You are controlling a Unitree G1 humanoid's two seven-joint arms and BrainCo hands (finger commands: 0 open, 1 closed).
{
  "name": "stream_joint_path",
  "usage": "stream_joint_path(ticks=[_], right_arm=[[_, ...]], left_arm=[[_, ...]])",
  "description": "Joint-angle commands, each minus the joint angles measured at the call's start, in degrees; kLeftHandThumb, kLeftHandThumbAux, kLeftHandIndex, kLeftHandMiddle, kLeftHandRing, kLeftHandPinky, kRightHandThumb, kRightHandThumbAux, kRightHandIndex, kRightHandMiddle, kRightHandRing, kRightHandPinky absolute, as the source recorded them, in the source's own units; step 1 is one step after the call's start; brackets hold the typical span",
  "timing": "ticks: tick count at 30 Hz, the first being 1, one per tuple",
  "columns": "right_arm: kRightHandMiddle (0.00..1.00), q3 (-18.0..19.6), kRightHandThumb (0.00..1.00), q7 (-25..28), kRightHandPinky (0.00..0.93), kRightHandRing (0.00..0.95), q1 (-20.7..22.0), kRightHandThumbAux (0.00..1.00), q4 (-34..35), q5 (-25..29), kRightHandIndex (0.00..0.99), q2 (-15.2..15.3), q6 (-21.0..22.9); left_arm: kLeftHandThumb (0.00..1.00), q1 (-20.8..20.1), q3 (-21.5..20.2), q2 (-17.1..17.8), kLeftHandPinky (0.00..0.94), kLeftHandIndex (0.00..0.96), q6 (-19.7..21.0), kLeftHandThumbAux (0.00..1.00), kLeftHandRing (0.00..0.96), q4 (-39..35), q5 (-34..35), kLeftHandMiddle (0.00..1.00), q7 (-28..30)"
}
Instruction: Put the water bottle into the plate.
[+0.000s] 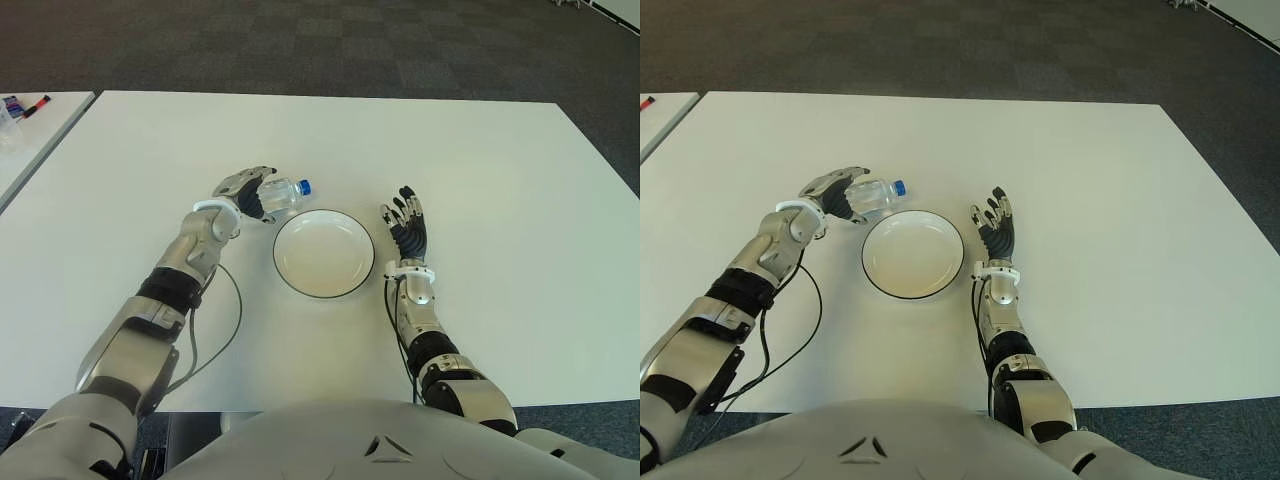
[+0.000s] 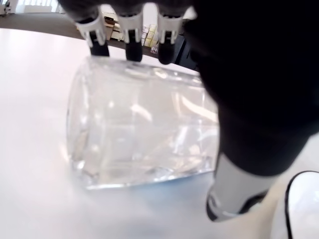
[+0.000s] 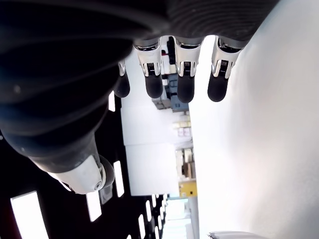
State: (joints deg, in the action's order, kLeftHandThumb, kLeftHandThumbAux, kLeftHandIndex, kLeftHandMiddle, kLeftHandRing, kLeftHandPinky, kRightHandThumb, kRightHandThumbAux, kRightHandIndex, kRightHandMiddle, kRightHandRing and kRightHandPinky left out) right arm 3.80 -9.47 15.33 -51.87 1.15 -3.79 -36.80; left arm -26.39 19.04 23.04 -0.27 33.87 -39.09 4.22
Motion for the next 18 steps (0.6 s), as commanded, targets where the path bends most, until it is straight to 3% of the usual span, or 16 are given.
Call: stream_joint_path(ticks=[1,18], right_arm=[[0.098,0.50,0.051,-0.07,0.139,0.099,-3.32,0.707,-3.61,0.39,0.088,-2.19,2.11],[0.098,0.27,0.041,-0.26,0.136,0.096,-3.23,0.707,-3.79,0.08,0.086,-2.19,1.78]], left_arm=[[0.000,-1.09,0.56,-0.43,0.065,0.000,-1.30,0.902,0.000,2.92,0.78,0.000,-1.64],[0.000,-2.56,1.12,-1.33,0.094,0.000,-2.48,0.894,0.015,7.77,1.45,0.005,-3.52]])
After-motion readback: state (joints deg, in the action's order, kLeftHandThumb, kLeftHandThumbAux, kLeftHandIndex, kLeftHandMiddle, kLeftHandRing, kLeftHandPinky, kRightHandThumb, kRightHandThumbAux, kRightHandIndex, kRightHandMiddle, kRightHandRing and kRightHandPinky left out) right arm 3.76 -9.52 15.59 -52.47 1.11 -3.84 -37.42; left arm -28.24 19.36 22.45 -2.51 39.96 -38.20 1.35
